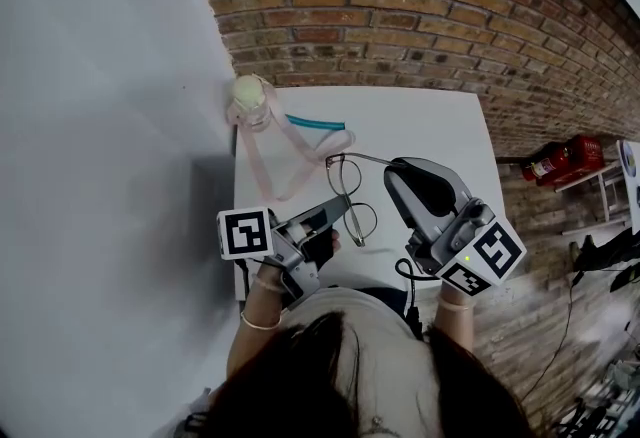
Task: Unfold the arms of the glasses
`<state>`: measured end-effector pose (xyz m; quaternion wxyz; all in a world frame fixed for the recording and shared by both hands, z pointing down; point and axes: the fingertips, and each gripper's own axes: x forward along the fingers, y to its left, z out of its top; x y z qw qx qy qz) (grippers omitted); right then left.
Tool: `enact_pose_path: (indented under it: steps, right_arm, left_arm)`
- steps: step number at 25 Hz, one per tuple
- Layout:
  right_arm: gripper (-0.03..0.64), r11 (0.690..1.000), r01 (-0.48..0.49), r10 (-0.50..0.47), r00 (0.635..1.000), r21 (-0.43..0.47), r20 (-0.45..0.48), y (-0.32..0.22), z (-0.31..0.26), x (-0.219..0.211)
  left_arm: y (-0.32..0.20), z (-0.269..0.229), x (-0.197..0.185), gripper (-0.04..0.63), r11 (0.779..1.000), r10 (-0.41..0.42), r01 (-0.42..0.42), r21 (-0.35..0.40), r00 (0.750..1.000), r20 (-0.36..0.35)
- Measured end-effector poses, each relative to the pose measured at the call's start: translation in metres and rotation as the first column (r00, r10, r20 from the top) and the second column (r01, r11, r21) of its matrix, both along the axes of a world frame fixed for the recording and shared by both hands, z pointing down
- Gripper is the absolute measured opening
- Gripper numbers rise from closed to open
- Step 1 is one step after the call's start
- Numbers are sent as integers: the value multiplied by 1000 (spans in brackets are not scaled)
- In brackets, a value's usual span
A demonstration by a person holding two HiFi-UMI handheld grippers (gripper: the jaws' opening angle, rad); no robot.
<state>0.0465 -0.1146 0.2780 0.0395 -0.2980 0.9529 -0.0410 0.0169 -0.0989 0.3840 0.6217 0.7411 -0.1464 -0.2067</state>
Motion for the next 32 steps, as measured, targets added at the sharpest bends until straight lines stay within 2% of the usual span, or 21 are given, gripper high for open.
enact_pose_path:
  steps: [24, 28, 32]
  right_arm:
    - [48, 994, 42, -44, 999, -105, -17, -17, 32, -9]
    - [48, 992, 47, -50, 998, -119, -23, -18, 37, -11]
    - [49, 989, 60, -64, 998, -133, -25, -19, 40, -12]
  left_arm:
    - [8, 2, 10, 23, 997, 72, -73, 15, 997, 12]
    - [11, 2, 11, 23, 997, 81, -81, -3, 997, 7]
    - [12, 2, 12, 23, 995, 95, -95, 29, 995, 21]
